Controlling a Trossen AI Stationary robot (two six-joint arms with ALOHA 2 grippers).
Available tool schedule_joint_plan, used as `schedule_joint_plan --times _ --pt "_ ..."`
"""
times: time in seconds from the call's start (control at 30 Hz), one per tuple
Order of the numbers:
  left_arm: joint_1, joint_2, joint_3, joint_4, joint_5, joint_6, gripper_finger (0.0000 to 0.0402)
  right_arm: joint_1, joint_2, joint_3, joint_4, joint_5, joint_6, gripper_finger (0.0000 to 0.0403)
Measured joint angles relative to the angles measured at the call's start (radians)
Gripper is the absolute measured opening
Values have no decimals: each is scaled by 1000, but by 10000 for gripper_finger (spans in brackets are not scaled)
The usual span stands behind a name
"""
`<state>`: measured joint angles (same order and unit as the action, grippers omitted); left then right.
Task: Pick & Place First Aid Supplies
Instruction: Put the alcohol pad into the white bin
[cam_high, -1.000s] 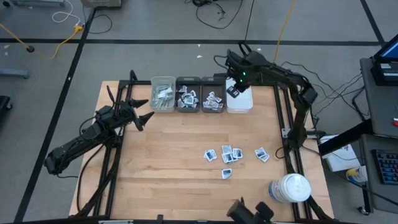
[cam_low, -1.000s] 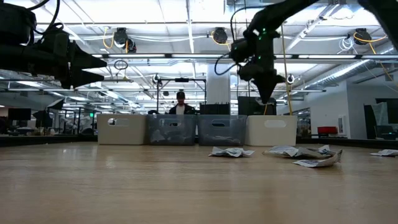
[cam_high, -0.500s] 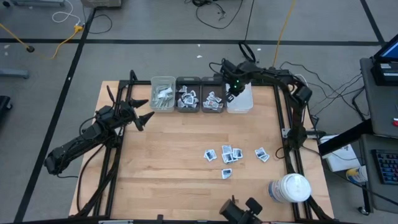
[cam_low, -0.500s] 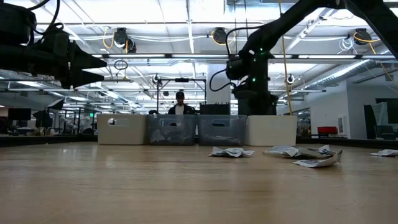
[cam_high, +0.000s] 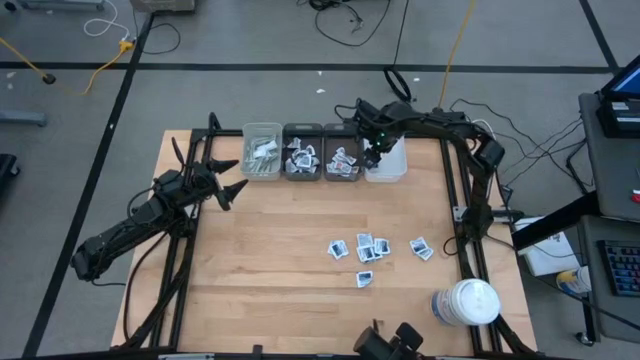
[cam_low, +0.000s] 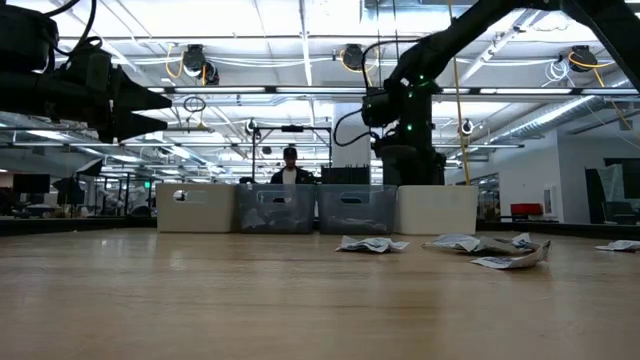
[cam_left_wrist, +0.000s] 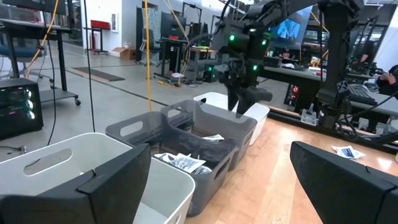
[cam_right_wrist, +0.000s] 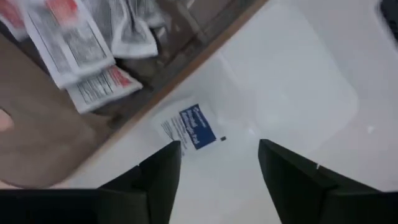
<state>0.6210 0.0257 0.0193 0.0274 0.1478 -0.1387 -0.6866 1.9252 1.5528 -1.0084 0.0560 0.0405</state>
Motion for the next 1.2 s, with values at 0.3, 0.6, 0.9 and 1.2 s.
schedule_joint_plan --times 0.3,0.6,0.9,1.2 --pt "0 0 0 0 0 0 392 6 -104 1 -49 -4 124 221" --pt "0 0 0 0 0 0 392 83 -205 -13 -229 -6 420 213" --pt "0 0 0 0 0 0 392 338 -414 -287 -135 -10 662 212" --pt "0 0 0 0 0 0 392 566 -565 -546 -134 -146 1020 212"
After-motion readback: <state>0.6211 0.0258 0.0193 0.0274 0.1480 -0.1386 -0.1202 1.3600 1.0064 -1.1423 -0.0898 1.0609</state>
